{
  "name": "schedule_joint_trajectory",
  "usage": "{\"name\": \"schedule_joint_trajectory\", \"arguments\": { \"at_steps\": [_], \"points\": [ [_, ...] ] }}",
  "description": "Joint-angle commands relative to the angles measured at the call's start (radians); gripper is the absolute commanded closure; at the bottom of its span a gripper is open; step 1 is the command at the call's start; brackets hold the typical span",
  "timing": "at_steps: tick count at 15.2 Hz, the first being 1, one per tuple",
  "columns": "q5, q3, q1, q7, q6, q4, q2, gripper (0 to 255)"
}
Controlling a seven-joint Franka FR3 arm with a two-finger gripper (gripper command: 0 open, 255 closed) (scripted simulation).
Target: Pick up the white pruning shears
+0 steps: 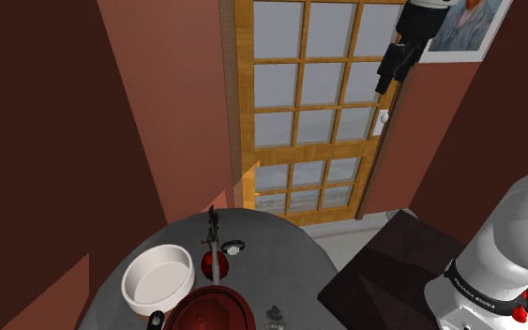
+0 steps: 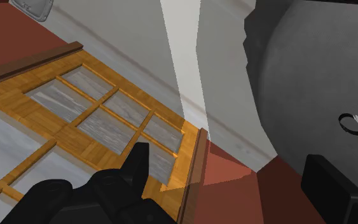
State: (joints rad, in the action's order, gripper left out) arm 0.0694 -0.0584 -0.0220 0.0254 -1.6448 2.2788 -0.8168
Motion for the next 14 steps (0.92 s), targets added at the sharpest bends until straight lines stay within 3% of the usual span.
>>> {"name": "schedule_joint_trajectory", "arguments": {
  "at_steps": [1, 8, 14],
  "points": [
    [0.000, 0.000, 0.000, 0.000, 0.000, 0.000, 0.000, 0],
    [-0.085, -0.132, 0.029, -0.178, -0.170, 0.158, -0.016, 0],
    [-0.152, -0.264, 0.051, -0.335, -0.333, 0.238, 0.039, 0]
  ]
}}
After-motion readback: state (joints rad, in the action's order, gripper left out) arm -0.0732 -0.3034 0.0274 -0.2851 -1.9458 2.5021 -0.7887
